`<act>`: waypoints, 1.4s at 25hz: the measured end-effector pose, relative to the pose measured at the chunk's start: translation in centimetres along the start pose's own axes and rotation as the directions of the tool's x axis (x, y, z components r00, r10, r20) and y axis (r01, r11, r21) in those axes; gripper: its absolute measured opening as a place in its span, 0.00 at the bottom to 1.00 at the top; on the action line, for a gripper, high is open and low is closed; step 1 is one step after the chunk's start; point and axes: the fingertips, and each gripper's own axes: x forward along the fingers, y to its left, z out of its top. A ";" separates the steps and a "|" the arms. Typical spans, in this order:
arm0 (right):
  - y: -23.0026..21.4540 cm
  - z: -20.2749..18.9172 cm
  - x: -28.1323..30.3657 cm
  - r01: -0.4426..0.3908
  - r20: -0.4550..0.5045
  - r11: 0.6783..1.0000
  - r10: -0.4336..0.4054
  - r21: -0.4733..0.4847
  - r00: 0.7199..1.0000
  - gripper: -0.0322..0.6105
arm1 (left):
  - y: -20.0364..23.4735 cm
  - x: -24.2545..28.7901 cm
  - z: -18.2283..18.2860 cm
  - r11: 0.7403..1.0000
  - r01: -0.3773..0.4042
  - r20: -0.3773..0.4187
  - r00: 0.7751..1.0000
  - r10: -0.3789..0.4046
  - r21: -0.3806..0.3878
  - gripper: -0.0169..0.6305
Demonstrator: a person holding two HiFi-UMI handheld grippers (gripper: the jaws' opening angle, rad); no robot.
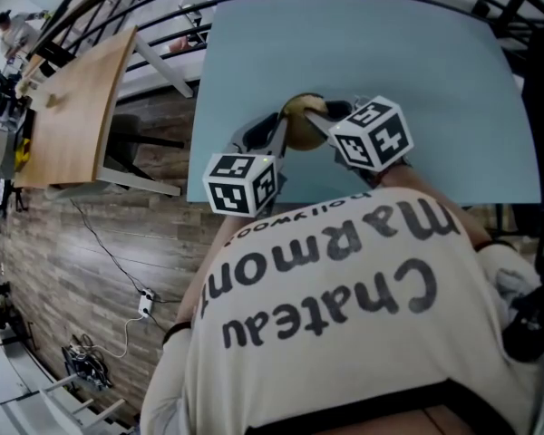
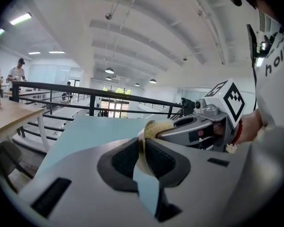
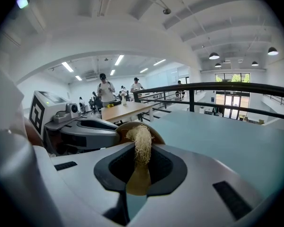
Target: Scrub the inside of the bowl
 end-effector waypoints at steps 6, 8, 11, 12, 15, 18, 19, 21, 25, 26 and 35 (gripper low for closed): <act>2.9 -0.1 0.8 -0.039 0.011 0.999 0.039 -0.008 0.999 0.15 | 0.6 -1.7 -0.9 0.999 0.018 0.004 1.000 -0.017 -0.045 0.09; 3.9 -0.2 1.2 -0.054 0.014 0.999 0.054 -0.008 0.998 0.15 | 1.1 -2.2 -1.1 0.998 0.020 0.006 1.000 -0.020 -0.059 0.09; 5.7 -0.7 1.7 -0.104 0.015 0.995 0.104 0.001 0.994 0.15 | 1.5 -2.8 -1.4 0.994 0.032 0.019 0.999 -0.030 -0.102 0.09; 6.4 -0.9 1.8 -0.125 0.016 0.992 0.125 0.005 0.992 0.15 | 1.6 -3.0 -1.5 0.992 0.039 0.025 0.999 -0.036 -0.119 0.09; 8.1 -1.5 2.1 -0.171 0.010 0.985 0.171 0.018 0.985 0.14 | 1.7 -3.2 -1.8 0.990 0.043 0.028 0.999 -0.040 -0.135 0.08; 9.2 -2.1 2.1 -0.222 0.007 0.974 0.222 0.047 0.975 0.14 | 2.2 -3.5 -2.3 0.987 0.017 0.038 0.999 -0.011 -0.159 0.08; 9.4 -2.2 2.0 -0.236 0.008 0.970 0.236 0.055 0.972 0.14 | 2.5 -3.6 -2.4 0.986 0.003 0.041 0.999 0.004 -0.168 0.07; 9.8 -2.7 1.8 -0.250 0.000 0.966 0.251 0.062 0.968 0.14 | 3.0 -3.8 -2.7 0.983 -0.029 0.045 0.998 0.038 -0.181 0.07; 9.9 -3.3 1.9 -0.255 -0.035 0.964 0.259 0.079 0.965 0.14 | 3.3 -4.1 -2.8 0.983 -0.076 0.057 0.995 0.086 -0.168 0.06; 9.7 -3.4 2.1 -0.247 -0.041 0.965 0.251 0.084 0.967 0.14 | 3.1 -4.1 -2.9 0.985 -0.073 0.057 0.995 0.083 -0.158 0.06; 6.6 -4.1 3.4 -0.095 -0.004 0.978 0.098 0.186 0.995 0.14 | 2.3 -3.1 -2.9 0.990 -0.047 0.039 0.998 0.053 -0.131 0.07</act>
